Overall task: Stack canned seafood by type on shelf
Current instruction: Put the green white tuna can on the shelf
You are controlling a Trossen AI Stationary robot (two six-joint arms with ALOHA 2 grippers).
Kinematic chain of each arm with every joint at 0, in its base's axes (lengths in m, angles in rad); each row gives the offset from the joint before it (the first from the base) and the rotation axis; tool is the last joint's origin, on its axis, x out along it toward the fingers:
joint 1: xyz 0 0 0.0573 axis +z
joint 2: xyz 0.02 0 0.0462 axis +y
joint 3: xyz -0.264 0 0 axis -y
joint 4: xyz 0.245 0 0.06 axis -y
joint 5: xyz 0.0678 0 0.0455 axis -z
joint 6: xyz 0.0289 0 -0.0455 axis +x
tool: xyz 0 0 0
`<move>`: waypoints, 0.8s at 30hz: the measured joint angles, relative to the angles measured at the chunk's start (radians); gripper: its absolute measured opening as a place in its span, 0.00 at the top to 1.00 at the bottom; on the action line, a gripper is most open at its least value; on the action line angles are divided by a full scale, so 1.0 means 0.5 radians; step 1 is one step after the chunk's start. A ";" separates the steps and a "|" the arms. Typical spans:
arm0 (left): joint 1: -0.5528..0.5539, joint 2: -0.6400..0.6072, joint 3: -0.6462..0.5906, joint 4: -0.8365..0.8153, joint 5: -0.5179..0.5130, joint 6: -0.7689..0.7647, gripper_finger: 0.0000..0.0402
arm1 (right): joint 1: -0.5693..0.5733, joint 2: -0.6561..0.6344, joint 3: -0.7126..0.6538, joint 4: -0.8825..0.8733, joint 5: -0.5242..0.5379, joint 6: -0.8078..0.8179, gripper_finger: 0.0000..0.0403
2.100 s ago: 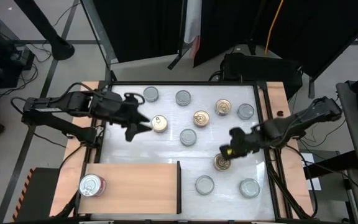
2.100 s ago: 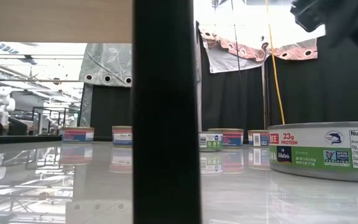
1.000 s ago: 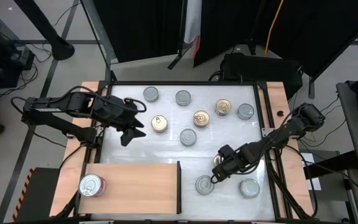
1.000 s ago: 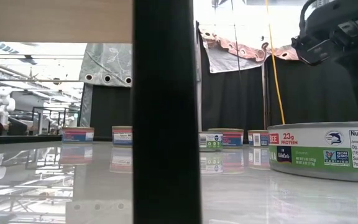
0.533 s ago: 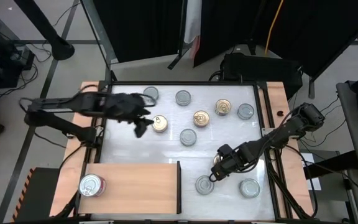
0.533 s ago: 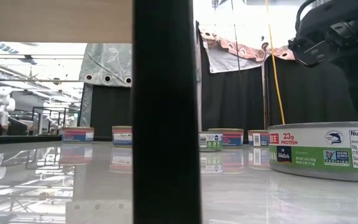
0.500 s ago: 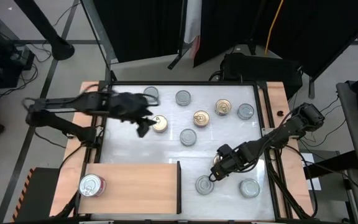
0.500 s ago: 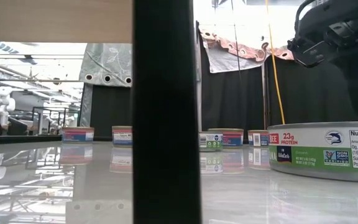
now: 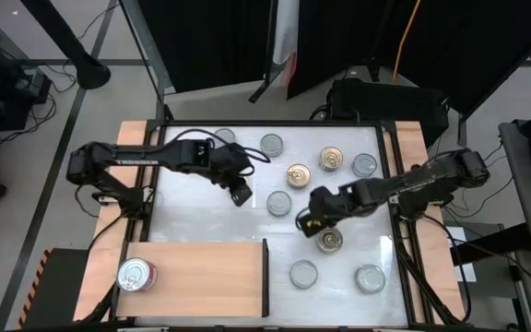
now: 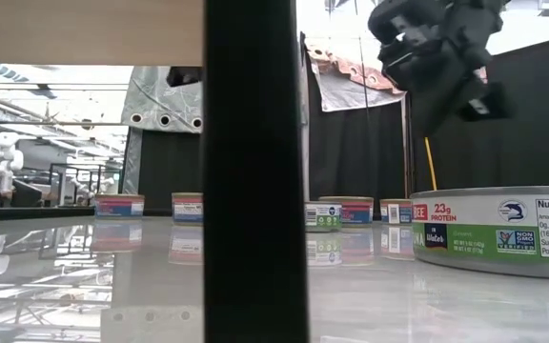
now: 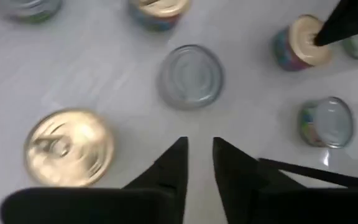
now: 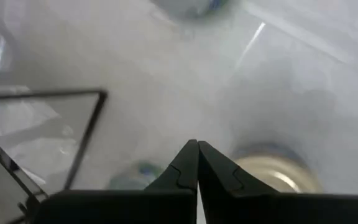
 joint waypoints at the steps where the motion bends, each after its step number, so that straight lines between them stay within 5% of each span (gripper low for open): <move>1: 0.008 -0.012 0.010 -0.067 -0.029 -0.030 0.87 | -0.040 -0.005 0.000 0.005 -0.001 -0.008 1.00; 7: 0.095 -0.096 0.040 -0.457 -0.132 -0.142 0.99 | -0.349 -0.049 0.097 0.234 0.006 0.066 1.00; 14: 0.225 -0.108 0.040 -0.421 0.035 -0.142 0.99 | -0.662 0.010 0.261 0.184 -0.029 -0.444 1.00; 18: 0.250 -0.109 0.040 -0.400 0.093 -0.241 0.98 | -0.703 0.133 0.231 0.228 -0.308 -0.818 1.00; 24: 0.251 -0.123 0.042 -0.391 0.096 -0.328 0.98 | -0.635 0.348 0.227 0.229 -0.388 -0.963 1.00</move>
